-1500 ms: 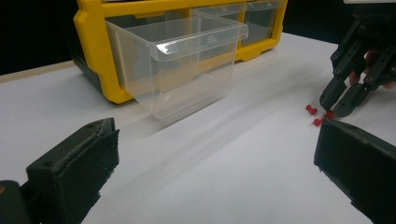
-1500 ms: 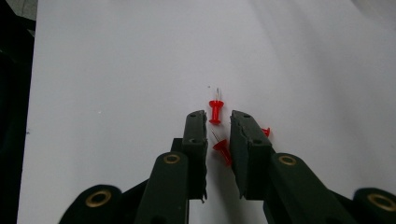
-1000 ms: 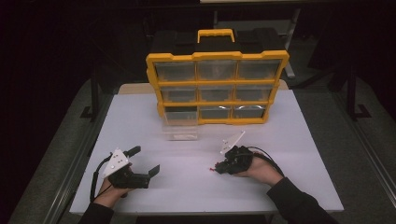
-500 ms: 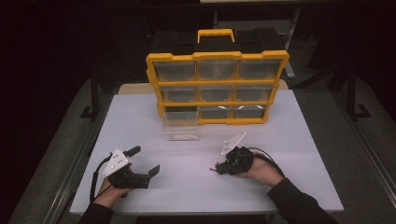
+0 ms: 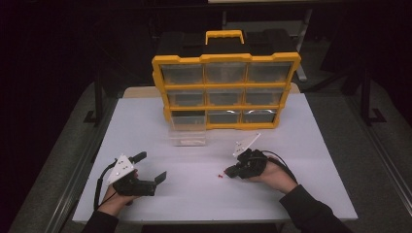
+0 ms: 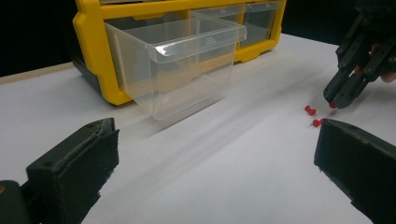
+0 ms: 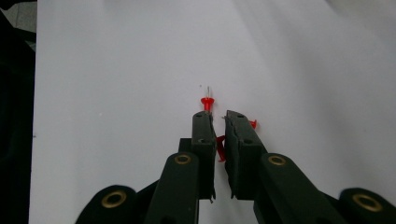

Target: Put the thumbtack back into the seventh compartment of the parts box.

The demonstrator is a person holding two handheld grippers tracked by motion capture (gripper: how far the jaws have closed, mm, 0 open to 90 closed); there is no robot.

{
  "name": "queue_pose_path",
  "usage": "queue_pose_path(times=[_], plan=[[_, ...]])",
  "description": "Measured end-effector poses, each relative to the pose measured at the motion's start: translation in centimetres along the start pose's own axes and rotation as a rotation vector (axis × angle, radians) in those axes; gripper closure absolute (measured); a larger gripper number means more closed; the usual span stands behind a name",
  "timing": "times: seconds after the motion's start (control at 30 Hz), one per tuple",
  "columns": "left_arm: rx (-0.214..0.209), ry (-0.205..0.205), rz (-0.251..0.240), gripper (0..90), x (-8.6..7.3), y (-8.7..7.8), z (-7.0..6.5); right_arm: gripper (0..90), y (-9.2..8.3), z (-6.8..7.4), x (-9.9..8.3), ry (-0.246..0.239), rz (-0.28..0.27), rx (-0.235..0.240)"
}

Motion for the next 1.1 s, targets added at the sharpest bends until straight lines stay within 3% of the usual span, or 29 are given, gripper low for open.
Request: queue_pose_path(times=[0.3, 0.83, 0.87, 1.1], plan=[[0.001, 0.005, -0.005, 0.0, 0.0, 0.1, -0.1, 81.9, -0.9, 0.4, 1.3, 0.024, -0.038, -0.018], [0.003, 0.017, -0.009, 0.0, 0.0, 0.1, -0.1, 81.9, -1.5, -0.2, 3.1, 0.046, -0.051, -0.034], [0.003, 0.018, -0.009, 0.0, 0.0, 0.1, -0.1, 81.9, -1.4, -0.1, 3.2, 0.063, -0.059, -0.027], [0.006, 0.025, -0.007, 0.0, 0.0, 0.1, -0.1, 81.9, -1.7, -0.5, 3.9, 0.046, -0.068, -0.037]])
Point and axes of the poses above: each handheld gripper's, and its own axes: y roughly forward along the jaws, x roughly out of its top, z roughly to its left, the point moved 4 cm from there along y, roughly forward along the jaws, and after that the axes turned 12 degrees about x, right-handed, at the moved point
